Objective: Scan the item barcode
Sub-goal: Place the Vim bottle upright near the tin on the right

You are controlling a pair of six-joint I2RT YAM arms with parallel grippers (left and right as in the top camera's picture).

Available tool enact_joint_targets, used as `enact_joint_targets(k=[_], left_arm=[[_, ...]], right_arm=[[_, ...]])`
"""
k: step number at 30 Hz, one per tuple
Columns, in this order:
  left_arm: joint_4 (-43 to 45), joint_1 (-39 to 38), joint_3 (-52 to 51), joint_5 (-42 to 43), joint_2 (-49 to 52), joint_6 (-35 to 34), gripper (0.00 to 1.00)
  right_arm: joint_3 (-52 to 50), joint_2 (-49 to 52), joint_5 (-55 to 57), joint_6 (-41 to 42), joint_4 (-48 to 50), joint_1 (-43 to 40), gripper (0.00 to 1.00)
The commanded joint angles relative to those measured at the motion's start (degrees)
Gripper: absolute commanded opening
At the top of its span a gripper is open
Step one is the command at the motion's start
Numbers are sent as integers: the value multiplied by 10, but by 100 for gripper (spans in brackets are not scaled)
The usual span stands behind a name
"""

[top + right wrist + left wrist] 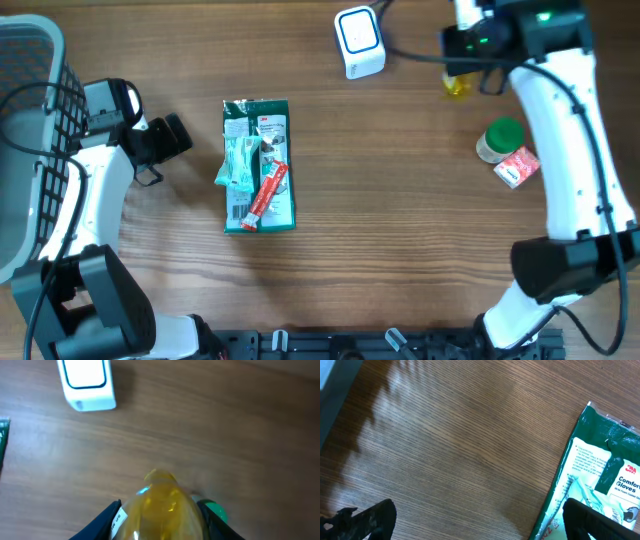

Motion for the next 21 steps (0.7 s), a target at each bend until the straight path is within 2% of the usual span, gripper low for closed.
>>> enact_joint_targets(k=[1, 4, 8, 12, 21], left_arm=[[0, 2, -1, 5, 2, 7, 100], [0, 2, -1, 5, 2, 7, 100], [0, 2, -1, 5, 2, 7, 100], [0, 2, -1, 5, 2, 7, 100], [0, 2, -1, 5, 2, 7, 100]], right_arm=[[-84, 4, -143, 16, 39, -75, 11], [-184, 4, -150, 15, 101, -104, 14], [-268, 4, -45, 35, 234, -108, 17], [-269, 4, -8, 30, 265, -109, 17], [-270, 34, -21, 46, 300, -145, 17]])
